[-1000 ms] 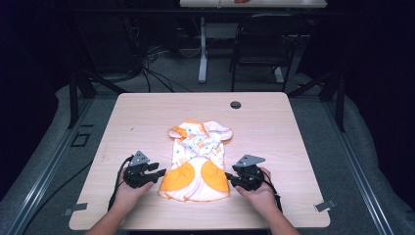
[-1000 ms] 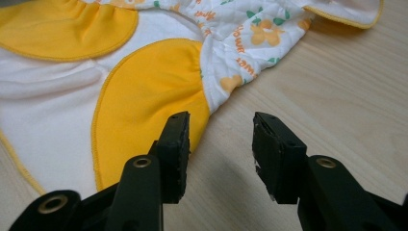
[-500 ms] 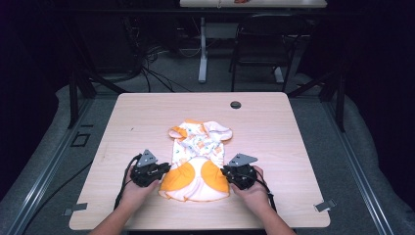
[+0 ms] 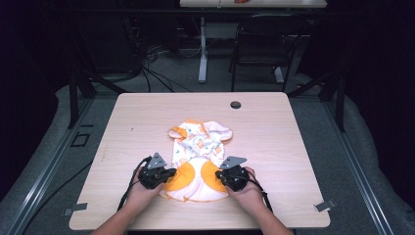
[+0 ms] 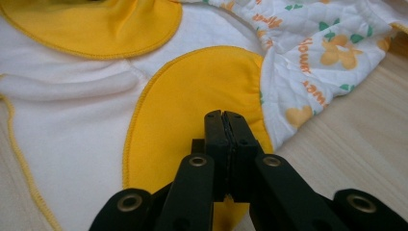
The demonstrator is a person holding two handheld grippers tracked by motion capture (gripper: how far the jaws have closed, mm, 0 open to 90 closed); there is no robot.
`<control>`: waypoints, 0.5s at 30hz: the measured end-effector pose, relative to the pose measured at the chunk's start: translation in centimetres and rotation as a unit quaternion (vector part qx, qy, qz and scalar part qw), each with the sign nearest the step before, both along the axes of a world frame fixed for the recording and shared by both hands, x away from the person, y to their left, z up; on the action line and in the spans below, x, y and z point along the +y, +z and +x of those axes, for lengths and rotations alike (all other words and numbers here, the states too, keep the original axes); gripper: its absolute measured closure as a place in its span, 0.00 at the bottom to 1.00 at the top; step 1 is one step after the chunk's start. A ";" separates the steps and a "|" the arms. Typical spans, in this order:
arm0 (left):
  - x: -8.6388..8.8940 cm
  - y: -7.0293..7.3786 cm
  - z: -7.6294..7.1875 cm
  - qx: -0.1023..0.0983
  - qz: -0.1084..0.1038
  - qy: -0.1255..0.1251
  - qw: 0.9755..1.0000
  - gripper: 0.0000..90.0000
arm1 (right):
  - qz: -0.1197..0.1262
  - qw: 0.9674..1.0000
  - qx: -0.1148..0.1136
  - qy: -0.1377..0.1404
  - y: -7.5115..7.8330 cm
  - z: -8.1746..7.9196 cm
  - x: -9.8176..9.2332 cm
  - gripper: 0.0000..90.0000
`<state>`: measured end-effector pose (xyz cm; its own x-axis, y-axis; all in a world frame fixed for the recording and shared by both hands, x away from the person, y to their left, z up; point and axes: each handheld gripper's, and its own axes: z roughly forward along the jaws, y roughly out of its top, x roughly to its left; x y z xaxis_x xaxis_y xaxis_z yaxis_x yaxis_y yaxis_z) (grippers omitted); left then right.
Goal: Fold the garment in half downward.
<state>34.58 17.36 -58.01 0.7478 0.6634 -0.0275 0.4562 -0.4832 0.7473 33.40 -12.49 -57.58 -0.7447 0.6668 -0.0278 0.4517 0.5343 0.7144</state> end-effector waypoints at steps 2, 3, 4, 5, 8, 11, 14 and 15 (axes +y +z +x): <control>-0.1 -0.1 -0.2 0.001 0.001 -0.003 1.000 1.00 | 0.000 1.000 0.001 0.004 0.0 -0.1 -0.1 0.99; -0.2 -0.1 -0.4 -0.001 0.003 -0.005 1.000 1.00 | -0.001 1.000 0.002 0.005 0.0 -0.3 -0.2 0.99; -0.3 -0.1 -0.5 -0.001 0.004 -0.007 1.000 1.00 | -0.003 1.000 0.000 0.007 0.0 -0.3 -0.3 0.99; -0.3 0.0 -0.7 0.001 0.005 -0.010 1.000 1.00 | -0.003 1.000 -0.001 0.006 -0.1 -0.5 -0.3 0.99; -0.4 0.0 -1.2 0.010 0.001 -0.014 1.000 1.00 | -0.012 1.000 -0.001 0.009 0.0 -1.0 -0.4 0.99; -0.3 0.0 -1.5 0.017 -0.003 -0.016 1.000 1.00 | -0.013 1.000 0.001 0.012 0.0 -1.2 -0.5 0.99; -0.2 0.1 -2.1 0.024 -0.002 -0.022 0.999 1.00 | 0.002 1.000 0.018 0.014 0.0 -1.7 -0.7 1.00; -0.1 0.1 -2.3 0.024 0.001 -0.025 0.999 1.00 | 0.002 1.000 0.018 0.014 0.0 -1.7 -0.7 1.00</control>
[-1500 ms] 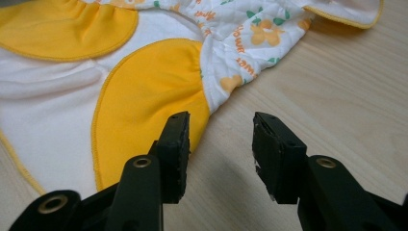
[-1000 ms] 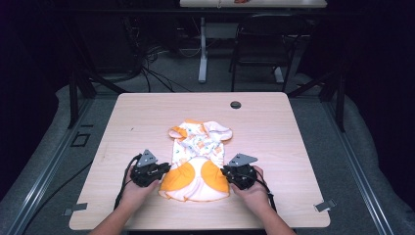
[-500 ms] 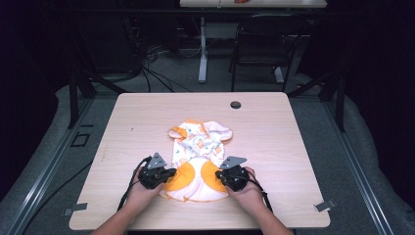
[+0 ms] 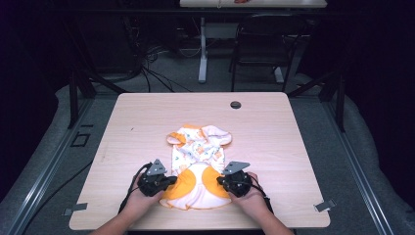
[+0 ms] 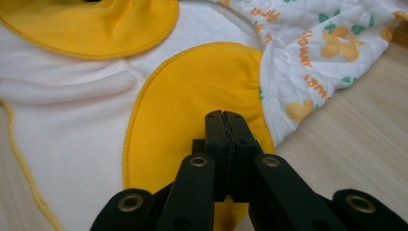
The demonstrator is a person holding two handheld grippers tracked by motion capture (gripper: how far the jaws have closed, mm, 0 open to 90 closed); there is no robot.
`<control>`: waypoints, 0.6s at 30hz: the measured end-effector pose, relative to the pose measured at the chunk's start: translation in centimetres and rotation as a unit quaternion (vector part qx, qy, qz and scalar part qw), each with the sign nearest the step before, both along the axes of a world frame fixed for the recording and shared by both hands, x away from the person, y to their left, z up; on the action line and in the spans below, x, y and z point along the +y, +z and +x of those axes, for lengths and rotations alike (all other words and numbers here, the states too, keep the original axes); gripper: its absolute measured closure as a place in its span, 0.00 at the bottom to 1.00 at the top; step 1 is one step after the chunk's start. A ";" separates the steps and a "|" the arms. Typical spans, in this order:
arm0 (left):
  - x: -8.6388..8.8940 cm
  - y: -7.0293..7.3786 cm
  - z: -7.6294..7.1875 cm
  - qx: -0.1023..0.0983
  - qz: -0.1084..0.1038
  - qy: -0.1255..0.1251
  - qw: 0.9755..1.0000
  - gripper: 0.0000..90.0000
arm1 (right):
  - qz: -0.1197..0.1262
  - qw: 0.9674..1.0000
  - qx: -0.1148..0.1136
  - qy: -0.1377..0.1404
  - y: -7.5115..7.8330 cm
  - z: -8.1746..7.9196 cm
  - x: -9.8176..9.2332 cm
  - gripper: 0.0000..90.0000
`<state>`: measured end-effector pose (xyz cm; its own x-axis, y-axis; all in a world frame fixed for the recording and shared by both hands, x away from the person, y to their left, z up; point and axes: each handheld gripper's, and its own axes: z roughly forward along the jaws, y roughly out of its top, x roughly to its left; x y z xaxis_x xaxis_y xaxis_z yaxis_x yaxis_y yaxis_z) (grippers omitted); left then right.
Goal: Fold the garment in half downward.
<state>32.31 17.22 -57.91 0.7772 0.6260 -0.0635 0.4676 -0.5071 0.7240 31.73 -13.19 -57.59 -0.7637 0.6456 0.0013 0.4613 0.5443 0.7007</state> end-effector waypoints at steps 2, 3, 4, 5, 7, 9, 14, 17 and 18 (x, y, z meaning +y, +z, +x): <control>-0.1 0.1 -0.4 0.001 0.003 -0.003 1.000 1.00 | -0.001 1.000 0.002 0.003 0.0 -0.4 0.0 1.00; -0.1 0.1 -0.9 0.003 0.007 -0.007 1.000 1.00 | -0.007 1.000 0.006 0.010 0.1 -0.8 0.1 1.00; -0.1 0.1 -0.9 0.003 0.007 -0.007 1.000 1.00 | -0.008 1.000 0.010 0.011 0.2 -0.9 0.1 1.00; -0.1 0.2 -1.3 0.006 0.008 -0.009 1.000 1.00 | -0.011 1.000 0.013 0.015 0.3 -1.2 0.2 1.00; 0.0 0.2 -1.9 0.013 0.008 -0.014 1.000 1.00 | -0.021 0.999 0.013 0.025 0.4 -1.8 0.3 1.00; 0.1 0.3 -2.4 0.017 0.008 -0.019 1.000 1.00 | -0.022 0.999 0.017 0.035 0.5 -2.5 0.3 1.00; 0.1 0.4 -3.3 0.025 0.009 -0.030 0.999 1.00 | -0.027 0.998 0.020 0.046 0.5 -3.6 0.2 1.00; 0.1 0.5 -3.5 0.026 0.013 -0.037 0.999 0.99 | -0.022 0.998 0.031 0.047 0.7 -4.1 0.0 0.98; 0.1 0.5 -3.5 0.026 0.013 -0.037 0.999 0.98 | -0.022 0.998 0.031 0.047 0.7 -4.1 0.0 0.98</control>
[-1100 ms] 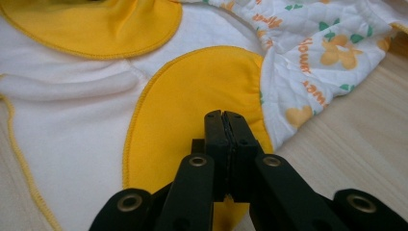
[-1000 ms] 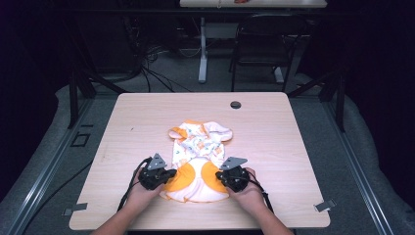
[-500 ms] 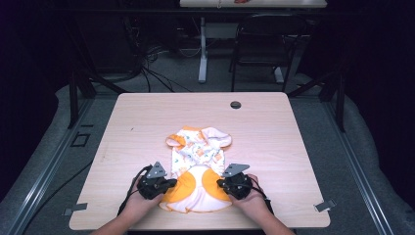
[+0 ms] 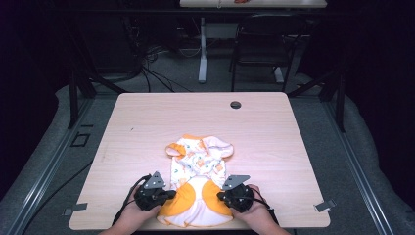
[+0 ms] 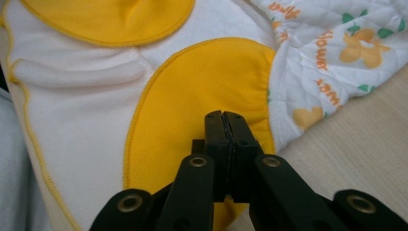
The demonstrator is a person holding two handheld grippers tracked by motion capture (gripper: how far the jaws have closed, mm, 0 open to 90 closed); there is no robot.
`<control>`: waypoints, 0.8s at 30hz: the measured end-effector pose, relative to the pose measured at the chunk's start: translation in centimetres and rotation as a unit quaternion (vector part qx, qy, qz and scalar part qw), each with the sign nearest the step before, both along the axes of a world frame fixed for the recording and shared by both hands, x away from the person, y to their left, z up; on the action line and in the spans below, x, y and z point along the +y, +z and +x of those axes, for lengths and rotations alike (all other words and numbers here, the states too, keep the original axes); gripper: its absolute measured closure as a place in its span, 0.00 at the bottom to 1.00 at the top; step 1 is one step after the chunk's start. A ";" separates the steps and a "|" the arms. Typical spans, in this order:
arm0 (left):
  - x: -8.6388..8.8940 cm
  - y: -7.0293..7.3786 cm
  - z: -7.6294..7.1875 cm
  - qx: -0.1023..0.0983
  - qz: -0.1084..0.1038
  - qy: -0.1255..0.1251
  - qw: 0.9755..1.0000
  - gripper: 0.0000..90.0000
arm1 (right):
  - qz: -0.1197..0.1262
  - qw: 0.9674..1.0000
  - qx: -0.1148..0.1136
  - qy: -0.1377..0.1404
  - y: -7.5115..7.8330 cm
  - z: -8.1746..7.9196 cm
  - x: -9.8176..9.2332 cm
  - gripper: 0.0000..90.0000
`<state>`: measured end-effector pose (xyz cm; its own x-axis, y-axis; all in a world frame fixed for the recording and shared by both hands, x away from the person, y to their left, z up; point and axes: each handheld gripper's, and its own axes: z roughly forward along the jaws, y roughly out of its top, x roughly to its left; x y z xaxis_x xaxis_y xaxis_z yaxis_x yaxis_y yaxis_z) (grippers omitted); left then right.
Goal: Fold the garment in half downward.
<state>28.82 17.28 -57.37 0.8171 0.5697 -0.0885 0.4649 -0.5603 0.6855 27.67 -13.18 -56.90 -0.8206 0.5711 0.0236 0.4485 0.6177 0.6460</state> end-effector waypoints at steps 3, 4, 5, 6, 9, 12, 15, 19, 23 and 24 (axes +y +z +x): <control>0.0 0.7 0.8 -0.006 0.003 -0.002 1.000 0.96 | 0.015 1.000 0.008 0.003 0.9 0.7 0.0 0.97; -0.1 1.5 1.6 -0.012 -0.001 0.005 1.000 0.96 | 0.018 1.000 0.003 0.000 1.2 1.0 0.1 0.97; -0.1 1.9 2.1 -0.015 -0.004 0.007 1.000 0.96 | 0.016 1.000 -0.001 -0.002 1.6 1.4 0.2 0.97; -0.1 2.4 2.7 -0.020 -0.006 0.010 1.000 0.96 | 0.017 1.000 -0.005 -0.004 2.0 1.9 0.2 0.97; -0.2 3.9 4.8 -0.020 -0.018 0.016 0.999 0.95 | 0.016 1.000 -0.018 -0.011 3.4 3.9 0.3 0.97; -0.3 4.5 6.0 -0.020 -0.019 0.021 0.999 0.94 | 0.018 0.999 -0.021 -0.016 4.3 5.2 0.3 0.97; -0.6 5.7 8.4 -0.023 -0.028 0.023 0.999 0.94 | 0.012 0.999 -0.028 -0.024 5.6 7.7 0.6 0.96; -1.1 6.5 10.8 -0.016 -0.031 0.029 0.999 0.93 | 0.002 0.999 -0.023 -0.027 6.5 10.4 1.0 0.95; -1.5 7.2 12.7 -0.020 -0.026 0.034 0.999 0.92 | -0.009 0.999 -0.014 -0.032 7.1 12.6 1.4 0.94; -1.7 7.3 13.2 -0.023 -0.025 0.035 0.999 0.91 | -0.007 0.999 -0.014 -0.035 7.2 13.1 1.5 0.94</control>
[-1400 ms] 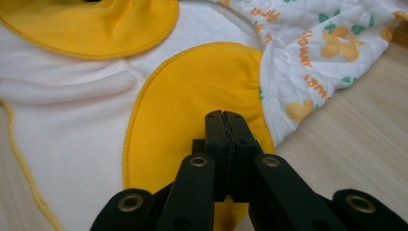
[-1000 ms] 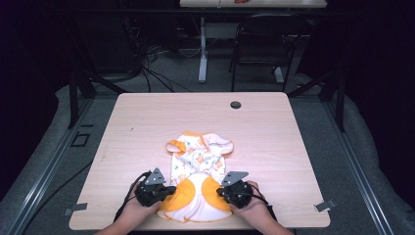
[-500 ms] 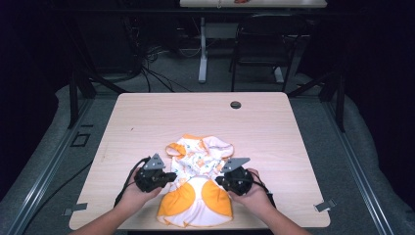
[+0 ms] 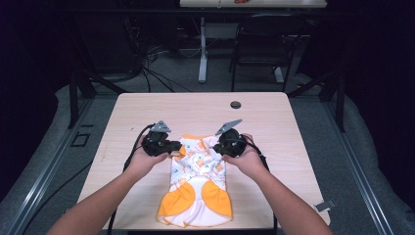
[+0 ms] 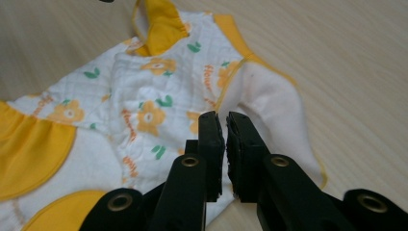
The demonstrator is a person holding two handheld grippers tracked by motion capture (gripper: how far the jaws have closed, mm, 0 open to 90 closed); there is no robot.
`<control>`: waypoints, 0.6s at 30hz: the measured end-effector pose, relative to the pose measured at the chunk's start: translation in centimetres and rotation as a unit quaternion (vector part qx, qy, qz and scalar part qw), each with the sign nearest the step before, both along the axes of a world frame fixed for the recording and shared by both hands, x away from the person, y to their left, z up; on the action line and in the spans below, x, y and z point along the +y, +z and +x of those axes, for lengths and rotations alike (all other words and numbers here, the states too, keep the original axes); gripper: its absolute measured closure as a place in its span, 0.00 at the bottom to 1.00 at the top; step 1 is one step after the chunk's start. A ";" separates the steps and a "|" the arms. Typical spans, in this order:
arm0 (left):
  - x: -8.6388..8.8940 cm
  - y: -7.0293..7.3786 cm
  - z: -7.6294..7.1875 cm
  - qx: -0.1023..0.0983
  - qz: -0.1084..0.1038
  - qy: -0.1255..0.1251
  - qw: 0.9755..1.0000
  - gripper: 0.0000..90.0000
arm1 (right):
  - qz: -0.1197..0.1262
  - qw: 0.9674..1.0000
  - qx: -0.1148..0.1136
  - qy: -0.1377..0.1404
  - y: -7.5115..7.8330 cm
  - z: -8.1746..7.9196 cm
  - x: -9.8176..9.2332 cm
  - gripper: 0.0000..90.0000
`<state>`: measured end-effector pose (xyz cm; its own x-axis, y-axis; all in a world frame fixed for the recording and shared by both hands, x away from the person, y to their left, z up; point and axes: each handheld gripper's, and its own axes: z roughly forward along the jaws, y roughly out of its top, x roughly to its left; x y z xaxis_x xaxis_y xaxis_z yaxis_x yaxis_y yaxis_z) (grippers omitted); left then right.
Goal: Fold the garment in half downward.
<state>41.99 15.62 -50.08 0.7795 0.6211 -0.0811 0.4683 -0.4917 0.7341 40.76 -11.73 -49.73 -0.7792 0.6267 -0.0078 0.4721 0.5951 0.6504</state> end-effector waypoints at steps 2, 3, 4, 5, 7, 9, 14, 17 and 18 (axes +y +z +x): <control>-0.2 0.2 0.9 0.004 0.003 0.003 1.000 0.90 | 0.003 1.000 0.004 -0.003 0.2 0.9 0.1 0.93; -0.4 0.2 1.2 0.001 0.002 0.009 1.000 0.90 | 0.002 1.000 0.005 -0.004 0.3 1.4 0.1 0.93; -0.4 0.2 1.2 0.001 0.002 0.009 1.000 0.90 | 0.011 1.000 0.007 -0.008 0.2 1.8 0.2 0.93; -0.6 0.3 2.0 -0.001 0.008 0.012 1.000 0.90 | 0.007 1.000 0.014 -0.005 0.3 2.2 0.2 0.92; -0.8 0.4 2.6 -0.008 0.004 0.017 1.000 0.89 | 0.008 1.000 0.014 -0.006 0.3 2.9 0.4 0.92; -0.9 0.3 3.3 -0.005 0.001 0.022 1.000 0.89 | 0.010 1.000 0.018 -0.009 0.2 3.6 0.7 0.92; -0.9 0.2 4.2 -0.003 0.005 0.034 0.999 0.88 | 0.000 1.000 0.019 -0.007 0.1 4.5 1.2 0.91; -1.0 -0.4 5.1 0.006 0.006 0.034 0.999 0.87 | -0.004 1.000 0.026 -0.005 -0.1 5.5 1.5 0.90; -1.0 -0.4 5.1 0.006 0.006 0.034 0.999 0.87 | -0.004 1.000 0.026 -0.005 -0.1 5.5 1.5 0.90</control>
